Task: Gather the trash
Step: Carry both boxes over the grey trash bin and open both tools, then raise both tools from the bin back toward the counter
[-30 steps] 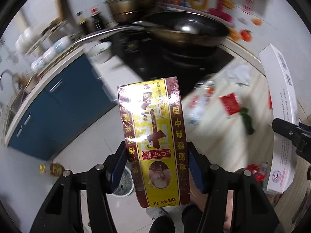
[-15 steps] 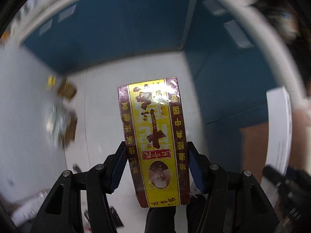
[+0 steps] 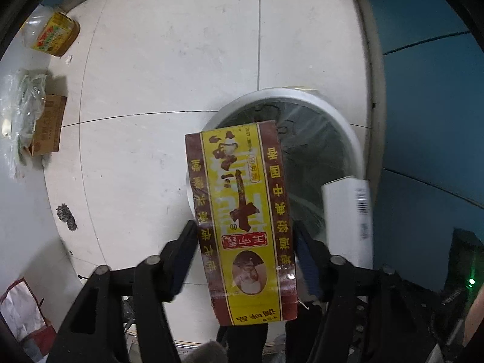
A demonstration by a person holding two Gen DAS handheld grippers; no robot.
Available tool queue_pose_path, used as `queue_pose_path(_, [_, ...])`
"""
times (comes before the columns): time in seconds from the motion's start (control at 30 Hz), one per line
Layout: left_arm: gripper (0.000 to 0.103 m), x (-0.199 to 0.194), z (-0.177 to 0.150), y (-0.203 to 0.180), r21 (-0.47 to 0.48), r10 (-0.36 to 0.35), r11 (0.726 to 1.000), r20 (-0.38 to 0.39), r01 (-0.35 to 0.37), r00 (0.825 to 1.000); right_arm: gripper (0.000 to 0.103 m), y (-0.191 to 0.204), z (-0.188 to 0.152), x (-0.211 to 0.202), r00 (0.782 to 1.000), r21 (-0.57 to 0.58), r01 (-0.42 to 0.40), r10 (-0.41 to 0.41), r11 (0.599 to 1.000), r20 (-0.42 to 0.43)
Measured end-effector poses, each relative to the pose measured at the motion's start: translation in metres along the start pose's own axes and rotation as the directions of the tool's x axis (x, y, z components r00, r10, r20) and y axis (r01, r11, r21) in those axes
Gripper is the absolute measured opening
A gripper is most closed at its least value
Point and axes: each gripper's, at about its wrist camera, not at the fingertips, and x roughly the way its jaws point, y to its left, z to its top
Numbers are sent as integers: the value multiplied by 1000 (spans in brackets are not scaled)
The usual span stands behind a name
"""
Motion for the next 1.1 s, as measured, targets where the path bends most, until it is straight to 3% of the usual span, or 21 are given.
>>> queue_pose_path(0.03, [90, 1, 2, 3, -10, 3, 1000, 17, -3, 1000, 55, -1, 8, 9, 1000, -2, 15, -15, 1000, -19])
queue_pose_path(0.07, [101, -1, 1, 6, -16, 7, 1000, 35, -6, 999, 70, 0, 14, 16, 999, 1, 23, -23, 1000, -34])
queue_pose_path(0.1, [102, -5, -2, 11, -24, 8, 1000, 52, -7, 999, 83, 0, 18, 20, 999, 5, 31, -31, 1000, -37])
queue_pose_path(0.23, [102, -26, -11, 14, -58, 46, 998, 112, -39, 993, 103, -4, 15, -7, 995, 34, 84, -85, 996, 45])
queue_pose_path(0.3, [102, -48, -24, 18, -67, 92, 994, 169, -82, 981, 103, 5, 3, -28, 981, 31, 146, -149, 989, 128])
queue_pose_path(0.43, [102, -103, -66, 25, -100, 205, 978, 272, -184, 940, 103, 18, -34, -79, 935, 19, 251, -247, 968, 256])
queue_pose_path(0.57, [102, -160, -103, 26, -108, 241, 970, 329, -217, 913, 103, 33, -83, -145, 886, 13, 312, -296, 950, 357])
queue_pose_path(0.87, [102, -295, -194, 12, -90, 213, 977, 440, -193, 872, 103, 86, -199, -307, 798, -10, 309, -253, 951, 546])
queue_pose_path(1.1, [102, -385, -245, 3, -59, 173, 984, 511, -167, 842, 103, 117, -283, -419, 748, -7, 270, -205, 963, 631])
